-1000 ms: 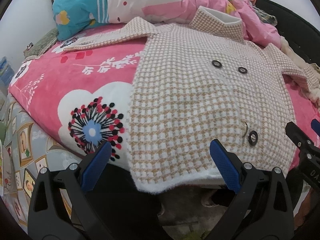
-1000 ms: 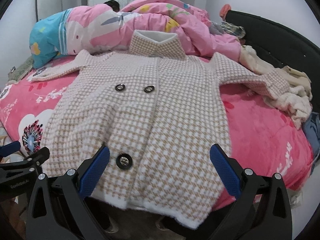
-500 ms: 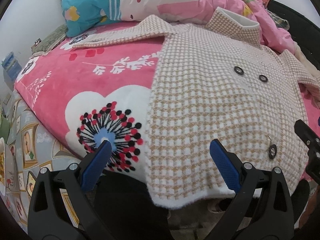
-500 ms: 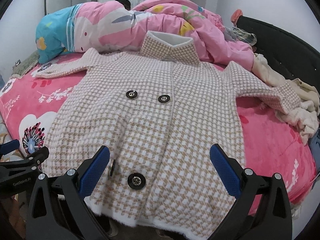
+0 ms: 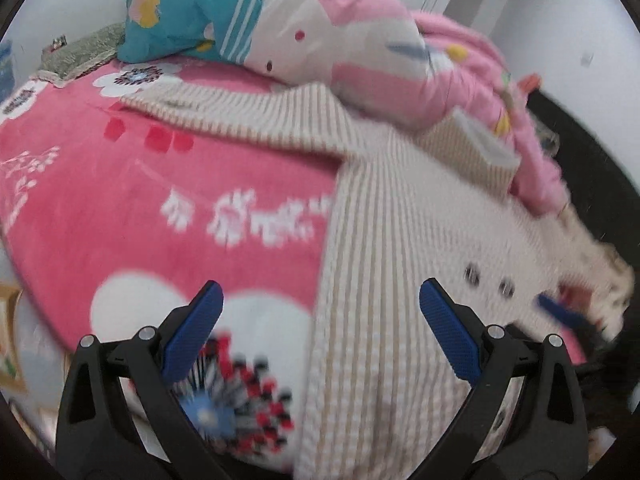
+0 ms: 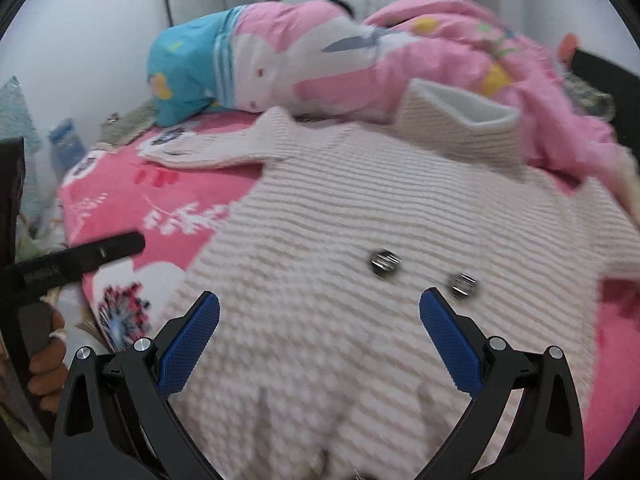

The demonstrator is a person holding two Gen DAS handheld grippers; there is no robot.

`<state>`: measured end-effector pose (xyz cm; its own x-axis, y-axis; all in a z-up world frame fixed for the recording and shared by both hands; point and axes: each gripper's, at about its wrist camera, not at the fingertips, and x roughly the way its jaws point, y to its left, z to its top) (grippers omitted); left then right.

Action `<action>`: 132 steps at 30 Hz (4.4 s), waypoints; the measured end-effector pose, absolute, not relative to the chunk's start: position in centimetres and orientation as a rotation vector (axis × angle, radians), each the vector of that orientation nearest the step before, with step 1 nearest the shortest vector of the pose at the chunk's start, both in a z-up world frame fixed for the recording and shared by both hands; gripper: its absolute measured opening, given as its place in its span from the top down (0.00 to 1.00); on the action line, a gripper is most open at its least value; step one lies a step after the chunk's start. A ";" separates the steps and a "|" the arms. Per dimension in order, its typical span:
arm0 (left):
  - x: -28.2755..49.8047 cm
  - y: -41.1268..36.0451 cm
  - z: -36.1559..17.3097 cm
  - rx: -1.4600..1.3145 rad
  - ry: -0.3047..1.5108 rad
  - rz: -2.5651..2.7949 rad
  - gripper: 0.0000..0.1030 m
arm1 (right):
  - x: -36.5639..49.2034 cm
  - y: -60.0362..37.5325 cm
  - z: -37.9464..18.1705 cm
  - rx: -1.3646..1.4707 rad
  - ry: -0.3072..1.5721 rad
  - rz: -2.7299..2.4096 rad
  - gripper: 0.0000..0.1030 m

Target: Fold large clothes

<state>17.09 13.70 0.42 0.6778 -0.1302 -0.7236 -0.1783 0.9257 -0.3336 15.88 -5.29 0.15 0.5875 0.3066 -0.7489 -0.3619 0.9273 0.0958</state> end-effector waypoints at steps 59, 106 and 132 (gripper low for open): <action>28.6 -7.9 -4.0 0.046 0.937 -0.263 0.71 | 9.4 -24.2 1.4 0.113 0.884 0.027 0.08; 26.3 4.5 -8.2 0.042 0.911 0.007 0.32 | 31.0 -20.7 6.7 0.335 0.827 0.231 0.92; 26.5 6.5 -3.8 0.026 0.916 0.061 0.32 | 36.2 -27.6 -3.2 0.063 1.078 -0.030 0.65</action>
<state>26.53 6.52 -3.82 0.6075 0.0637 -0.7918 -0.0416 0.9980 0.0484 36.18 -27.64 -3.20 0.4731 0.0060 -0.8810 0.0556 0.9978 0.0366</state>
